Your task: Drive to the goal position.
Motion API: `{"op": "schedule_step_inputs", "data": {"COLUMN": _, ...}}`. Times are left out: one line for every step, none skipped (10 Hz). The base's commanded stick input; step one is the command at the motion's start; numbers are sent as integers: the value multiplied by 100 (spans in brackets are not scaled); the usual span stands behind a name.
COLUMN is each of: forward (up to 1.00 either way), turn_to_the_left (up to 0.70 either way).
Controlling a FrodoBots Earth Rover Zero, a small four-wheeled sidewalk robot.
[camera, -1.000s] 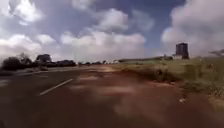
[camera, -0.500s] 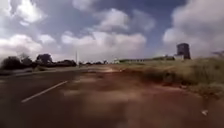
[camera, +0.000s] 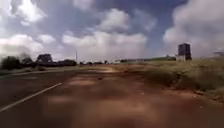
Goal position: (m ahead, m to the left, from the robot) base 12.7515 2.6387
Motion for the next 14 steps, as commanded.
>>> {"op": "schedule_step_inputs", "data": {"forward": 100, "turn_to_the_left": 0}}
{"op": "schedule_step_inputs", "data": {"forward": 100, "turn_to_the_left": 0}}
{"op": "schedule_step_inputs", "data": {"forward": 100, "turn_to_the_left": 0}}
{"op": "schedule_step_inputs", "data": {"forward": 100, "turn_to_the_left": 0}}
{"op": "schedule_step_inputs", "data": {"forward": 100, "turn_to_the_left": 0}}
{"op": "schedule_step_inputs", "data": {"forward": 100, "turn_to_the_left": 0}}
{"op": "schedule_step_inputs", "data": {"forward": 100, "turn_to_the_left": 0}}
{"op": "schedule_step_inputs", "data": {"forward": 100, "turn_to_the_left": 0}}
{"op": "schedule_step_inputs", "data": {"forward": 100, "turn_to_the_left": 0}}
{"op": "schedule_step_inputs", "data": {"forward": 100, "turn_to_the_left": 0}}
{"op": "schedule_step_inputs", "data": {"forward": 100, "turn_to_the_left": 0}}
{"op": "schedule_step_inputs", "data": {"forward": 100, "turn_to_the_left": 0}}
{"op": "schedule_step_inputs", "data": {"forward": 100, "turn_to_the_left": 0}}
{"op": "schedule_step_inputs", "data": {"forward": 100, "turn_to_the_left": 0}}
